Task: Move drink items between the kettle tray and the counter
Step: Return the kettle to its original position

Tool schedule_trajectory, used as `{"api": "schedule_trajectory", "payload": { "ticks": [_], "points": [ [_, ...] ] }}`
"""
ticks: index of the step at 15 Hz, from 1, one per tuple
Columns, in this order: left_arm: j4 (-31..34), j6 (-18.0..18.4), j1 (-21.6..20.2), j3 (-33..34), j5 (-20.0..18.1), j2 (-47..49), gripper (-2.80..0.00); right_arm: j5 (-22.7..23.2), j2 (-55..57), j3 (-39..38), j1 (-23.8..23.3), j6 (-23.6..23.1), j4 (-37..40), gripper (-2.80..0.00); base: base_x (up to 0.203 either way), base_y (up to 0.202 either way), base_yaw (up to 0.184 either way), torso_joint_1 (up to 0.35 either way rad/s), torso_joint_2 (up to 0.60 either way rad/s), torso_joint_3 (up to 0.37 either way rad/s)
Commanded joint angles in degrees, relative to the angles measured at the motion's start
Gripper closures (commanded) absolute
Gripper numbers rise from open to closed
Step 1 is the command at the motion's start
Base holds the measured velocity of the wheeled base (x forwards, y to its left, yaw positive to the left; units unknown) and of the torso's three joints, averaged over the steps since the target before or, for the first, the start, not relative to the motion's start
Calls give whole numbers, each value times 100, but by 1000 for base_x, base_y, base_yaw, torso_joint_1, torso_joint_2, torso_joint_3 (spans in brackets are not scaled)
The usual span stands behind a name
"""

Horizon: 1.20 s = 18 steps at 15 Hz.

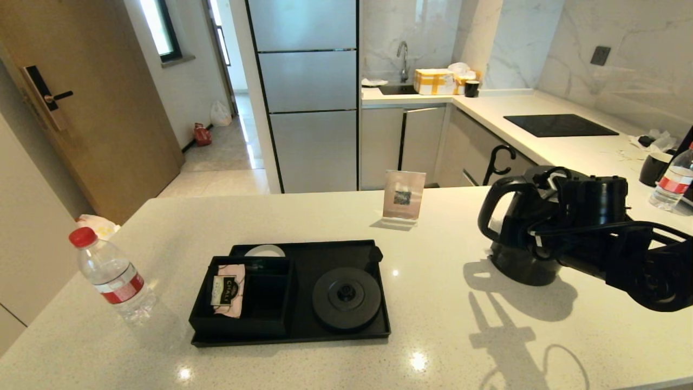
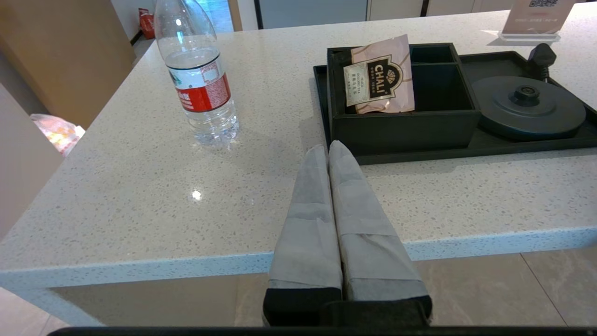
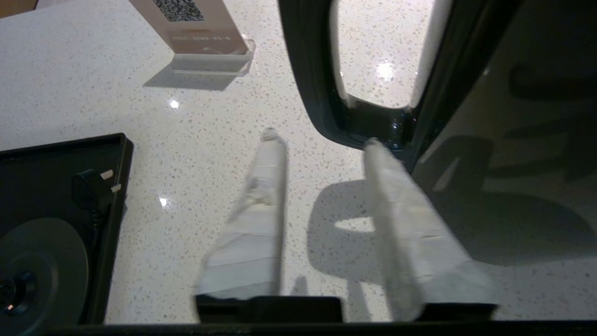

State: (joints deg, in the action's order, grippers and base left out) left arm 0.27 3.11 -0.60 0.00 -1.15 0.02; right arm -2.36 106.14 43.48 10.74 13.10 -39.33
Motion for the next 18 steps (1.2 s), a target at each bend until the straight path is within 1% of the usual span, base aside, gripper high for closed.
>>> {"api": "schedule_trajectory", "payload": {
  "ticks": [1,8,10,13,14,15,18],
  "points": [
    [0,-3,-2,0,0,-10,0,-34,89,123,-4,17,-22,-280,0,0,0,0,0,0],
    [0,-3,-2,0,0,-11,0,-81,417,267,7,8,-163,-280,0,0,0,0,0,0],
    [0,6,-2,0,0,-2,0,-252,608,361,107,15,-269,-280,0,0,0,0,0,0],
    [0,-3,-2,0,0,-2,0,-326,641,398,146,30,-327,-280,0,0,0,0,0,0],
    [0,-3,-2,0,0,-2,0,-527,801,567,219,75,-461,-280,0,0,0,0,0,0],
    [0,-3,-2,0,0,-2,0,-634,856,636,262,105,-541,-280,0,0,0,0,0,0],
    [0,-3,-2,0,0,-3,0,-734,966,721,335,147,-591,-280,0,0,0,0,0,0]
  ]
}}
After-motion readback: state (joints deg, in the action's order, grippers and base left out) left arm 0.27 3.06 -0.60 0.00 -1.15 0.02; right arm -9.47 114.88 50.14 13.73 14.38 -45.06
